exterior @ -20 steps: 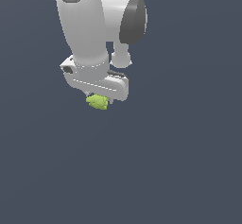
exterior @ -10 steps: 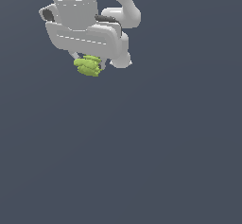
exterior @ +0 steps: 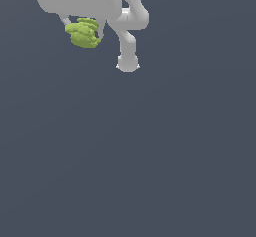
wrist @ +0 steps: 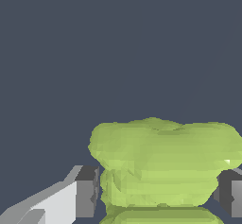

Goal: Pick up the object and move it to a goal position.

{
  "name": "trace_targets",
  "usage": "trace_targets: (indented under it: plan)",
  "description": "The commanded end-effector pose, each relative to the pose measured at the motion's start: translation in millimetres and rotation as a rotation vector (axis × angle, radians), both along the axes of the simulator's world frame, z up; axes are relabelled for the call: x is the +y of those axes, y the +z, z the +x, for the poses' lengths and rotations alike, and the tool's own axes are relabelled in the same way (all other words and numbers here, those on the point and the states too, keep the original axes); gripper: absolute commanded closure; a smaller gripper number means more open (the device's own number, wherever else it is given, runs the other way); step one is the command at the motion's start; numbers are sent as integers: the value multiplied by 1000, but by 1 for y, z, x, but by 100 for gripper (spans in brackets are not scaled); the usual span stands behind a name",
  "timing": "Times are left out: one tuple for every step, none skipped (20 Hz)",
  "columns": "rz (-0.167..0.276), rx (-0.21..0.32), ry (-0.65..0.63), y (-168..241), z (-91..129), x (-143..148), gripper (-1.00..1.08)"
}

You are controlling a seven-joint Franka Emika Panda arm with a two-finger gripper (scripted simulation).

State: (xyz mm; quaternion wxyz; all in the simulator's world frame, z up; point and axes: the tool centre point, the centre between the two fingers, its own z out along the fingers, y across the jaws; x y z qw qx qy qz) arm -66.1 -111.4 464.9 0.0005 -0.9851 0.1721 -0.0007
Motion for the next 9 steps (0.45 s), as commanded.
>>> trace_targets:
  plan:
    - [0,2,0,12,-5,-2,108]
    - [0,2,0,16,-7,-3,108]
    - [0,2,0,19,-8,-4,108]
    - [0,2,1,22,-9,-4,108]
    - [0,2,1,24,-9,-4,108]
    - [0,2,1,25,-9,-5,108]
    - [0,2,1,26,-10,-5,108]
    - [0,2,1,27,-10,-5,108]
    - [0,2,1,27,-10,-5,108]
